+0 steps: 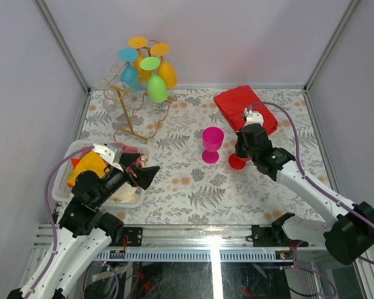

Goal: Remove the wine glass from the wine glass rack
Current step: Place the wine glass at the center of the board.

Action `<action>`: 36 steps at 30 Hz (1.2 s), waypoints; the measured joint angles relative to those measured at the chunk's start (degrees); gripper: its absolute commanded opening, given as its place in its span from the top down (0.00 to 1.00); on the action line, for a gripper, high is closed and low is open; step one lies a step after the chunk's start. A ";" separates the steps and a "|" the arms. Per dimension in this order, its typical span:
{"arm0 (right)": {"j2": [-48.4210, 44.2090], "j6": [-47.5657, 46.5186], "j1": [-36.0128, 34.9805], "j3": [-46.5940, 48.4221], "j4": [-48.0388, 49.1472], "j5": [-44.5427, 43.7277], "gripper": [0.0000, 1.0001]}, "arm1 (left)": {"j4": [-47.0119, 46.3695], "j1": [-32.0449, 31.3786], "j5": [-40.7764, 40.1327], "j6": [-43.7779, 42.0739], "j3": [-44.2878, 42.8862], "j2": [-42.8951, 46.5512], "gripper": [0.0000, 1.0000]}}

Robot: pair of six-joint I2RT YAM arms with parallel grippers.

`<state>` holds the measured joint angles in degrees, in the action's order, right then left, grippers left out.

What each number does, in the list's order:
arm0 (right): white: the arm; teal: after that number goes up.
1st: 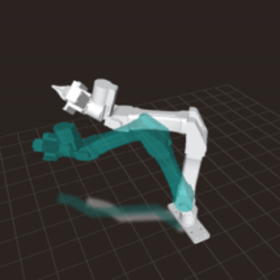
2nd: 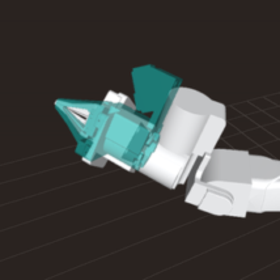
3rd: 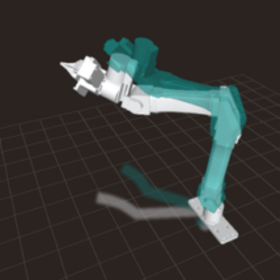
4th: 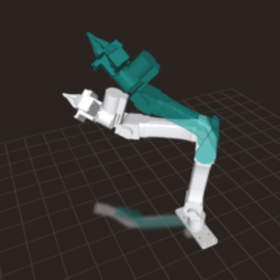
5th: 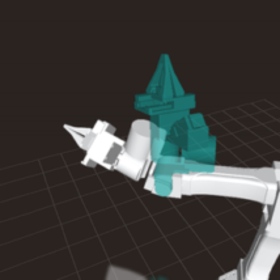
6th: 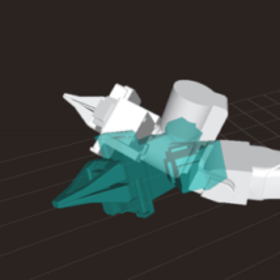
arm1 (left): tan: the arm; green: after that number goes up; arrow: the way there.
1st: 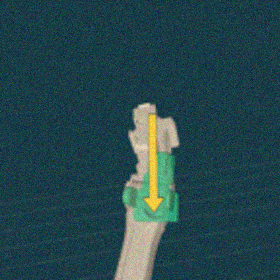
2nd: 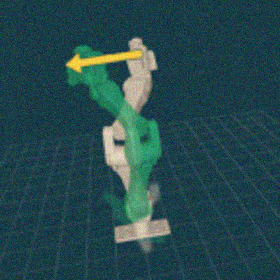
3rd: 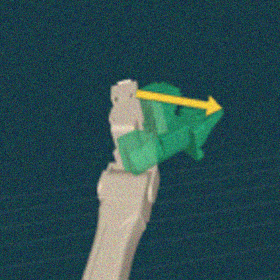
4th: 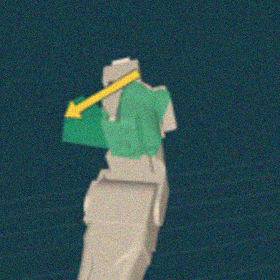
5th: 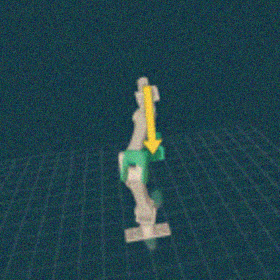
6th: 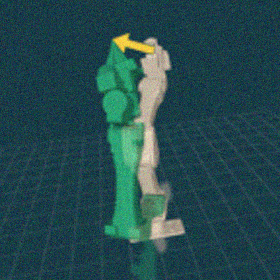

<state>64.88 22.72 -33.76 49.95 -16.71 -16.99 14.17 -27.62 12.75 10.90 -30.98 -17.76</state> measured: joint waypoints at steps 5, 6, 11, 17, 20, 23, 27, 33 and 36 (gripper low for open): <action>4.11 2.12 3.13 -0.37 3.43 3.19 1.00 | 0.00 0.00 -0.57 0.00 0.00 -0.02 0.00; 4.92 2.16 3.15 -0.37 3.69 3.50 1.00 | 0.02 0.00 -0.66 0.00 0.00 -0.02 0.00; 7.28 1.73 3.17 0.55 4.85 4.72 0.98 | 0.00 0.00 -0.96 0.00 0.00 -0.02 0.00; 10.67 0.76 3.17 3.10 5.42 5.29 0.95 | 0.02 0.00 -1.01 0.00 0.00 -0.02 0.00; 12.55 0.20 3.17 4.79 5.27 6.21 0.94 | 0.00 0.00 -1.01 0.00 0.00 -0.09 0.00; 13.92 -0.28 3.17 5.99 5.22 6.71 0.91 | 0.02 0.00 -1.01 0.00 0.00 -0.33 0.00; 14.14 -0.72 3.17 6.45 5.25 7.67 0.86 | 0.02 0.00 -0.98 0.00 0.00 -0.68 0.00; 14.91 -2.19 3.17 8.61 3.28 7.63 0.83 | 0.02 0.00 -0.96 -0.02 0.00 -1.07 0.00; 14.99 -2.84 3.17 9.84 2.36 7.56 0.82 | 0.02 0.00 -0.96 -0.02 0.00 -1.14 0.00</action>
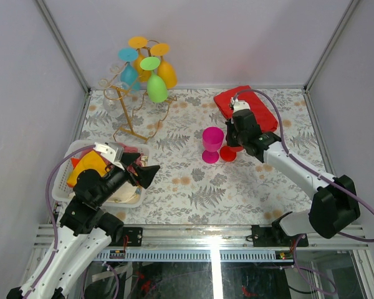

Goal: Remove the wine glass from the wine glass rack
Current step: Place the wine glass at the center of the board.

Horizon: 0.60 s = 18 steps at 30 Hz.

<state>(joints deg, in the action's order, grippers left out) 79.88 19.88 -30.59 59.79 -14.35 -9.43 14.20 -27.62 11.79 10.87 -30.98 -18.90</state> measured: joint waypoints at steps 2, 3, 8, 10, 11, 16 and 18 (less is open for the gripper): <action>0.02 -0.24 0.00 0.44 -0.44 0.00 0.82 | 0.00 0.00 0.02 0.00 0.00 -0.02 0.00; 0.02 -0.39 0.00 0.61 -0.63 0.02 0.82 | 0.00 0.00 0.02 0.00 0.00 -0.02 0.00; 1.90 -0.92 0.00 2.75 -2.36 -0.15 0.83 | 0.00 0.00 0.02 0.00 0.00 -0.15 0.00; 2.86 -1.07 0.00 3.41 -3.32 -0.33 0.82 | 0.02 0.00 0.04 0.00 0.00 -0.22 0.00; 3.28 -1.11 0.00 3.58 -3.69 -0.48 0.81 | 0.02 0.00 0.09 0.00 0.00 -0.28 0.00; 4.31 -1.31 0.00 3.78 -4.68 -0.57 0.74 | 0.02 0.00 0.39 0.00 0.00 -0.61 0.00; 4.39 -1.33 0.00 3.80 -4.68 -0.42 0.72 | 0.04 0.00 0.42 0.00 0.00 -0.68 0.00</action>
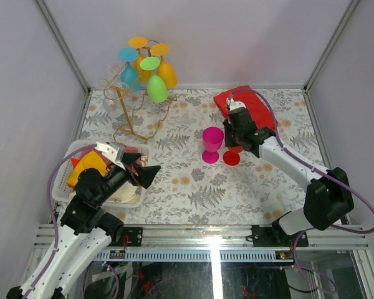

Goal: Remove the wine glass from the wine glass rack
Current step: Place the wine glass at the center of the board.

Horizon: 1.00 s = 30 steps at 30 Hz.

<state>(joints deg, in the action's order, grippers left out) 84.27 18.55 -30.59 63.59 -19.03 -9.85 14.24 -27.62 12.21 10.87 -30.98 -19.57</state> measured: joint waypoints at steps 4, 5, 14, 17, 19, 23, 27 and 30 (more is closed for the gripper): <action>0.00 0.02 0.00 0.26 -0.04 0.13 0.71 | 0.00 0.00 0.00 0.00 0.00 -0.02 0.00; 0.00 0.02 0.00 0.37 -0.02 0.17 0.71 | 0.00 0.00 0.00 -0.02 0.00 -0.02 0.00; -2.27 0.02 0.00 1.14 0.00 0.33 0.72 | 0.02 0.00 0.26 -0.02 0.00 -0.33 0.00; -4.31 0.02 0.00 1.22 -0.02 0.33 0.72 | 0.07 0.00 0.39 -0.02 0.00 -0.46 0.00; -5.60 0.04 0.00 1.62 -0.04 0.35 0.72 | 0.09 0.00 0.42 -0.02 0.00 -0.48 0.00; -8.63 0.07 0.00 2.36 0.00 0.46 0.58 | 0.17 0.00 0.42 -0.02 0.00 -0.57 0.00; -12.72 0.61 0.00 2.45 -0.02 0.57 0.43 | 0.50 0.00 0.37 0.09 0.00 -0.55 0.00; -16.50 1.27 0.00 2.36 0.09 0.81 0.36 | 0.61 0.00 0.33 1.09 -0.15 -0.52 0.00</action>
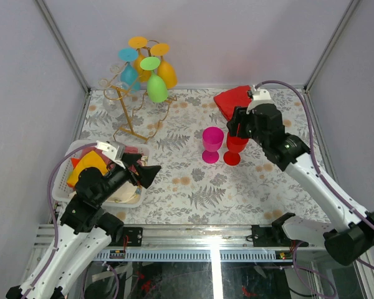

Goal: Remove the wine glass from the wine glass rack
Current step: Place the wine glass at the center of the board, then pick up the wine glass from the wine rack.

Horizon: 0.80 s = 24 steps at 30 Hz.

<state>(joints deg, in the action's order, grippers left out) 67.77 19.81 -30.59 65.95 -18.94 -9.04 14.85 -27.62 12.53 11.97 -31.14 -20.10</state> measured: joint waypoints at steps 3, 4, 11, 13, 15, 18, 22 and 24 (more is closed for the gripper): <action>-4.07 0.52 0.00 -0.90 1.16 1.16 0.29 | 1.36 0.00 0.00 1.70 -2.23 -1.16 0.00; -5.66 0.81 0.00 -1.70 2.14 1.86 0.27 | 2.01 0.00 0.00 2.34 -4.04 -2.36 0.00; -13.29 1.86 0.00 -8.57 9.84 12.74 0.16 | 6.56 0.00 -2.69 5.70 -21.44 -13.62 0.00; -13.81 1.86 0.00 -9.53 11.56 15.72 0.15 | 8.04 0.00 -4.26 6.47 -26.53 -17.07 0.00; -13.92 1.79 0.00 -9.99 12.70 17.86 0.14 | 9.29 0.00 -5.62 6.97 -30.64 -20.39 0.00; -13.94 1.66 0.00 -10.29 13.75 21.20 0.14 | 11.47 0.00 -7.02 7.80 -36.89 -26.40 0.00; -14.01 1.42 0.00 -10.45 14.69 25.20 0.14 | 13.51 0.00 -8.00 8.74 -42.45 -32.68 0.00; -14.16 1.36 0.00 -10.64 14.97 27.02 0.13 | 14.93 0.09 -9.07 9.42 -45.55 -35.98 0.00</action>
<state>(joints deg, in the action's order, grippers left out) 53.60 21.17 -30.59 55.31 -3.97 17.98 29.78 -27.53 3.46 21.39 -76.69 -56.07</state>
